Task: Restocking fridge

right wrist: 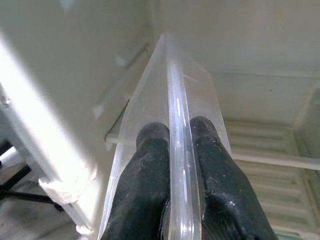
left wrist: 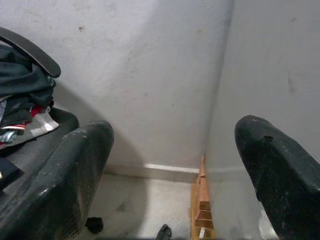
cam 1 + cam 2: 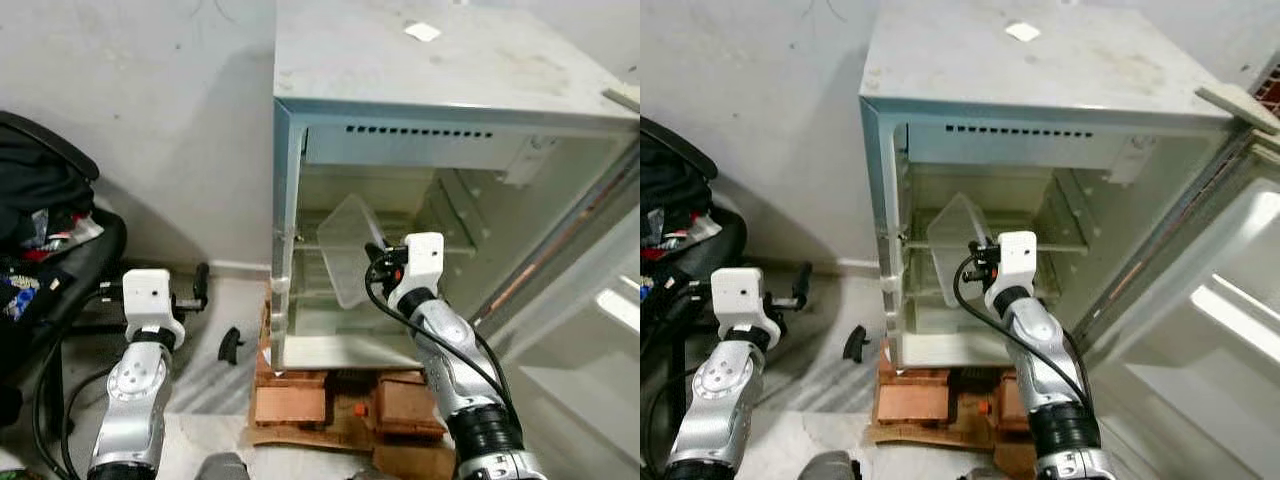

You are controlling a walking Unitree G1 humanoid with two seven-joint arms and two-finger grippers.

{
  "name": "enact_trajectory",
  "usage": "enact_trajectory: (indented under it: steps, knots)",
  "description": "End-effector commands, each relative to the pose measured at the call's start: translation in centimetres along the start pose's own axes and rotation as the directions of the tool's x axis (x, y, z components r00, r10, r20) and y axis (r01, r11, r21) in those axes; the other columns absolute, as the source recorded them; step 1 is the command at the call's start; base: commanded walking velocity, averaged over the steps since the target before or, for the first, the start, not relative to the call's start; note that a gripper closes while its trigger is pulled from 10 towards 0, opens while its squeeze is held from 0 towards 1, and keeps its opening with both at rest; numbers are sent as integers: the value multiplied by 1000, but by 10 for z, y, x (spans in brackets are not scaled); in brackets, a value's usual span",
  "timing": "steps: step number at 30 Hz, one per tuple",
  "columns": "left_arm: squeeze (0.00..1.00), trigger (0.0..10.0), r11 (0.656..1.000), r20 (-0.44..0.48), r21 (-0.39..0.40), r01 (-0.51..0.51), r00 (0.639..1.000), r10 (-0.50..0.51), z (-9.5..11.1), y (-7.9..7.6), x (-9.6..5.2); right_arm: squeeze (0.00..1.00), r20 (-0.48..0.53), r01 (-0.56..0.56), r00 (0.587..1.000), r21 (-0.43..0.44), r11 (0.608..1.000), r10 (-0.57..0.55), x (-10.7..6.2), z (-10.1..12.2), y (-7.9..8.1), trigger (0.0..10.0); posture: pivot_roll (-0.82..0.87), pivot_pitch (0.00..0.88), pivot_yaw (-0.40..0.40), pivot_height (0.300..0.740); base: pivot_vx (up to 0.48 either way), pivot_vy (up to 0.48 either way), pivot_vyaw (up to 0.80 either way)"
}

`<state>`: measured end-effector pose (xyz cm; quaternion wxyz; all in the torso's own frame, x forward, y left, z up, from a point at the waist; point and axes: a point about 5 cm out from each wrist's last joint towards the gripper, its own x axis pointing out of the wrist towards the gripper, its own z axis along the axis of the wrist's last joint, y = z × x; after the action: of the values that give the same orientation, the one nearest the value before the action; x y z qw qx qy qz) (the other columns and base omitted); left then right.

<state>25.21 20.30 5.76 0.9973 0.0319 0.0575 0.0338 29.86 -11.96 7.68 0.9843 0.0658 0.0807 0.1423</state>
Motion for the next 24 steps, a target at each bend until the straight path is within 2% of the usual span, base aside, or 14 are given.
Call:
enact_trajectory:
  steps: [1, 19, 24]
  knots:
    - [0, 10000, 1000, 25, -2, 9, 1000, -9, 5, -2, 0, 0, -11, 7, 1000, 9, 1000, -7, -1, -1, -3, 10000, 49, 24, -70, 740, 0, 0, 0]
    - [0, 10000, 1000, 18, -7, 19, 1000, -18, 5, -3, -1, 0, -14, 5, 1000, 5, 1000, -5, -2, -2, -3, 10000, 39, 30, -68, 740, 307, 0, 0]
    - [0, 10000, 1000, 6, -5, 16, 1000, -16, 3, -3, -1, 0, -16, 6, 1000, 6, 1000, -6, -2, -2, -3, 10000, 41, 34, -69, 740, 150, 0, 0]
